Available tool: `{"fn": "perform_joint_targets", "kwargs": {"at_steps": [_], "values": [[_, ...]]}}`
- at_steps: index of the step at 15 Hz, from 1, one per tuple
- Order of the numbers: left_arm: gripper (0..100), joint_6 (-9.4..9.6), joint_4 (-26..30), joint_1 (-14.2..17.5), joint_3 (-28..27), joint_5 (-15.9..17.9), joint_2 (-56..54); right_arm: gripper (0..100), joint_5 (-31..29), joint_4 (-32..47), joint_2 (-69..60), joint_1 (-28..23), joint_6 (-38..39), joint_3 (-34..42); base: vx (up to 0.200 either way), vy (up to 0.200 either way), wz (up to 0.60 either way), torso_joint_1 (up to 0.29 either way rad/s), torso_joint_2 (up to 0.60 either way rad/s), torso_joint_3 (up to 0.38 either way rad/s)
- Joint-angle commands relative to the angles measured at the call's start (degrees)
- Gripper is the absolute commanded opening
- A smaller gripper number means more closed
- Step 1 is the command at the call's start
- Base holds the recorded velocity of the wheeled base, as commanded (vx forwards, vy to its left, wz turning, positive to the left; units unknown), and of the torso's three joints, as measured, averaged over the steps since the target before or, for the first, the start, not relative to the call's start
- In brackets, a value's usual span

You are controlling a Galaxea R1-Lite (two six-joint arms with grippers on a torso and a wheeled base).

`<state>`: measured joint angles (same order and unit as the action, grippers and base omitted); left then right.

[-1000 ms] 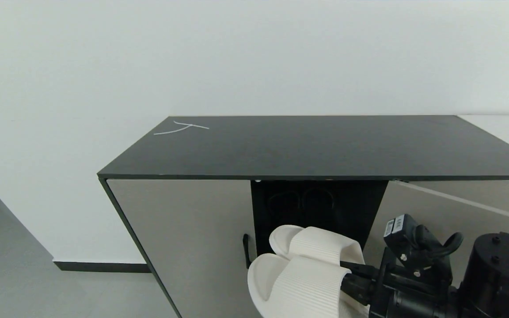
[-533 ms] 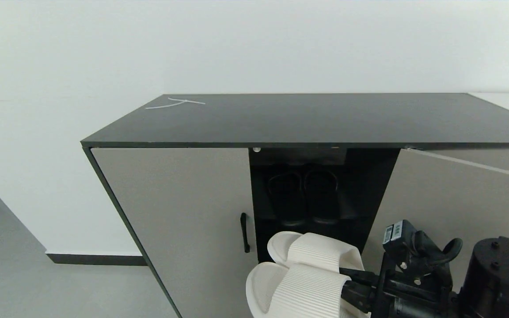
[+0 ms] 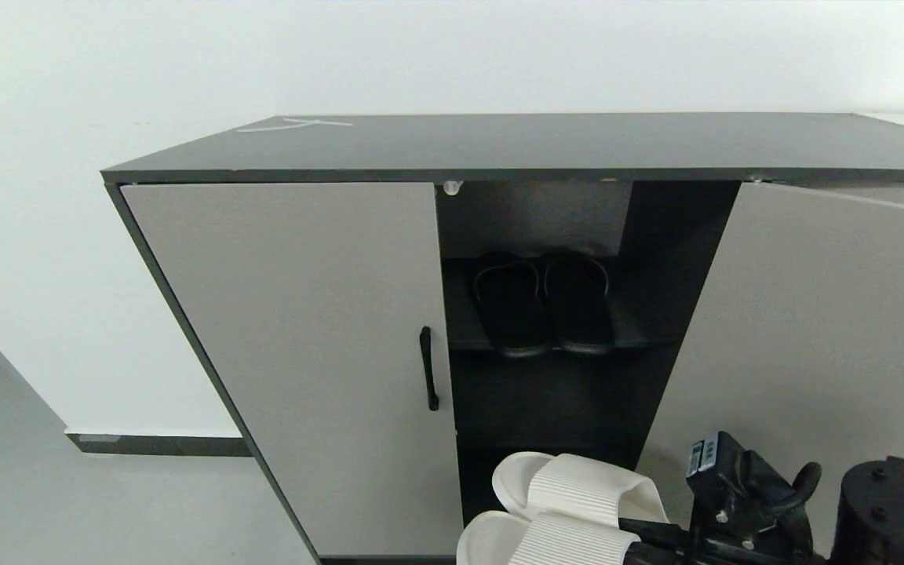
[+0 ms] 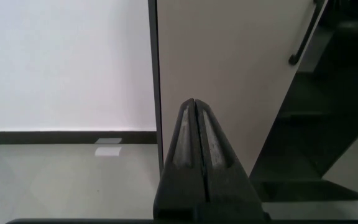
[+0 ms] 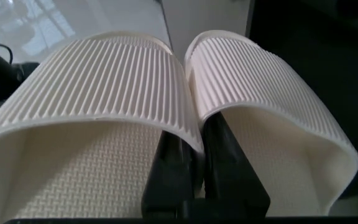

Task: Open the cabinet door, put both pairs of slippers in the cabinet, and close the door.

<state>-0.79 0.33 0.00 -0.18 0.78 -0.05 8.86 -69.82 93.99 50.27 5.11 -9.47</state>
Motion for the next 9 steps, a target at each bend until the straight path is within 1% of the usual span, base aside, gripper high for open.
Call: {"fn": "perform_joint_targets", "kwargs": {"at_steps": [1,3,4,5,7,8,9], "values": [[0,0.0,0.0,0.0,0.0,0.0,0.0,0,-0.2,-0.1,1.3,0.1,0.9,1.1,0.0,0.0,0.0,-0.129,0.46,0.32],[0,0.0,0.0,0.0,0.0,0.0,0.0,0,-0.2,-0.5,3.4,-0.1,2.7,0.9,0.0,0.0,0.0,-0.093,0.37,0.274],[0,0.0,0.0,0.0,0.0,0.0,0.0,0,-0.4,-3.0,7.2,-0.8,3.9,0.9,0.0,0.0,0.0,-0.036,0.16,0.115],[0,-0.09,0.0,0.0,0.0,0.0,0.0,0,-3.5,-8.0,12.1,-0.9,4.2,0.9,0.0,0.0,0.0,-0.017,0.1,0.051],[0,-0.09,0.0,0.0,0.0,0.0,0.0,0,-12.4,-18.7,22.5,-0.9,4.4,0.1,0.0,0.0,0.0,0.0,0.0,0.0],[0,-0.09,0.0,0.0,0.0,0.0,0.0,0,-15.9,-20.2,26.0,-0.9,4.4,-0.5,0.0,0.0,0.0,0.0,0.0,0.0],[0,-0.09,0.0,0.0,0.0,0.0,0.0,0,-20.9,-20.2,27.8,-0.9,4.2,-2.5,0.0,0.0,0.0,0.0,0.0,0.0]]}}
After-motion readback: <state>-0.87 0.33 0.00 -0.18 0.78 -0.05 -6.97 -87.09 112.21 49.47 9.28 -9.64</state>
